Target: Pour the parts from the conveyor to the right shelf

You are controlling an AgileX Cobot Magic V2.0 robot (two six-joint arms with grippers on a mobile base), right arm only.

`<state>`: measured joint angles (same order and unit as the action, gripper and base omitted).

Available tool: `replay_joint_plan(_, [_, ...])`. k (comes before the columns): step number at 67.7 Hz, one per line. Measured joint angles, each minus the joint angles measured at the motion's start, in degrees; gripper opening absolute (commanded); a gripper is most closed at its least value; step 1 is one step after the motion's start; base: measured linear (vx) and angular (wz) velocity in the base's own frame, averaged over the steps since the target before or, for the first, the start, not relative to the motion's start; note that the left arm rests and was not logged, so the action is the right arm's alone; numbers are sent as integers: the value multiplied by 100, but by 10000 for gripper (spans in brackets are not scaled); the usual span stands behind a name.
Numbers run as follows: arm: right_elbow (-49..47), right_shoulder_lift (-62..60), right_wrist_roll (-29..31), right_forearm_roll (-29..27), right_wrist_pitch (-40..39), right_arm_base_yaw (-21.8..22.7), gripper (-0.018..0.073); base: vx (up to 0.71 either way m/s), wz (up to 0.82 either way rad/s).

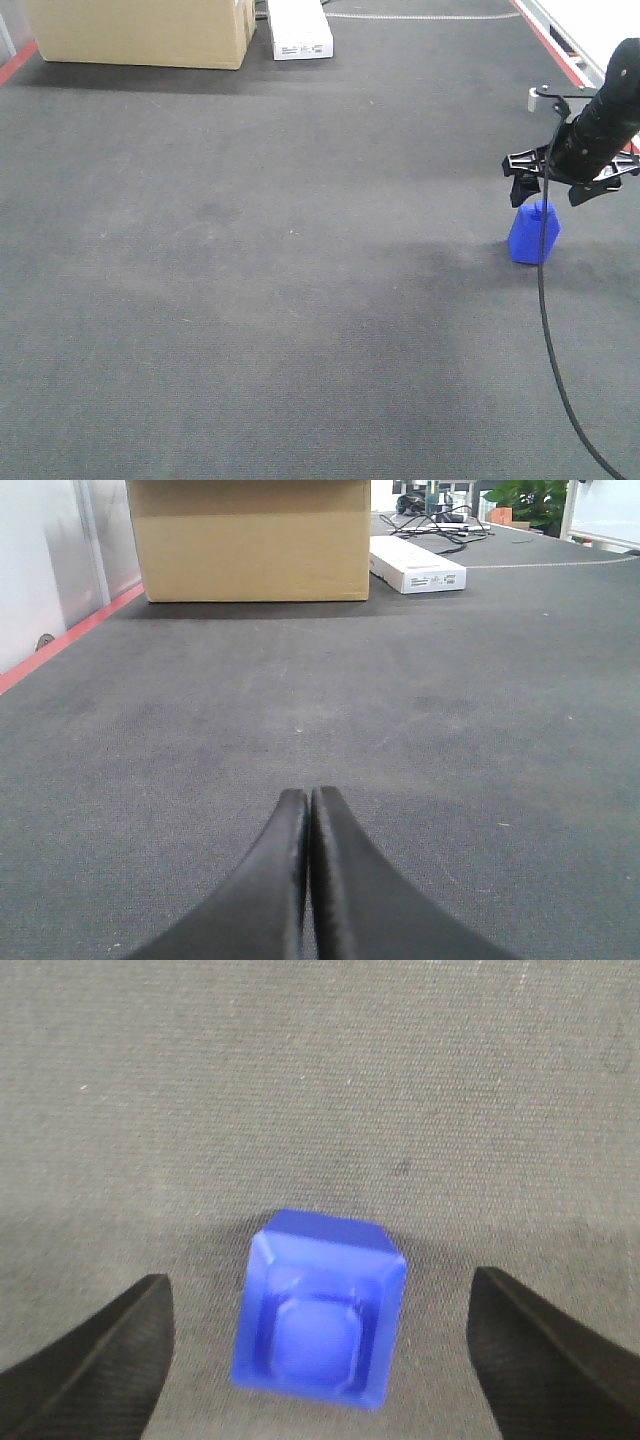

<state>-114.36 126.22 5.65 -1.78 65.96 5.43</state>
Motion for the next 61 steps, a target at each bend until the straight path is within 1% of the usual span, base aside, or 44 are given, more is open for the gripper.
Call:
replay_joint_plan(26, [1,417,0,0,-98,5,557,0,0])
replay_joint_plan(34, [1,512,0,0,-168,5,514,0,0])
replay_joint_plan(41, [1,525,0,0,-235,5,400,0,0])
replay_joint_plan(46, [1,525,0,0,-259,5,261,0,0])
replay_joint_plan(47, [1,525,0,0,-259,5,216,0,0])
replay_joint_plan(48, [1,525,0,0,-259,5,201,0,0])
replay_joint_plan(49, [1,525,0,0,-263,5,154,0,0])
replay_joint_plan(50, [1,525,0,0,-263,5,138,0,0])
replay_joint_plan(51, [1,525,0,0,-263,5,90,0,0])
replay_joint_plan(53, [1,525,0,0,-263,5,43,0,0])
replay_joint_plan(54, [1,525,0,0,-263,5,-3,0,0])
replay_joint_plan(55, [1,525,0,0,-255,5,-17,0,0])
replay_joint_plan(61, [1,525,36,0,-228,5,-12,0,0])
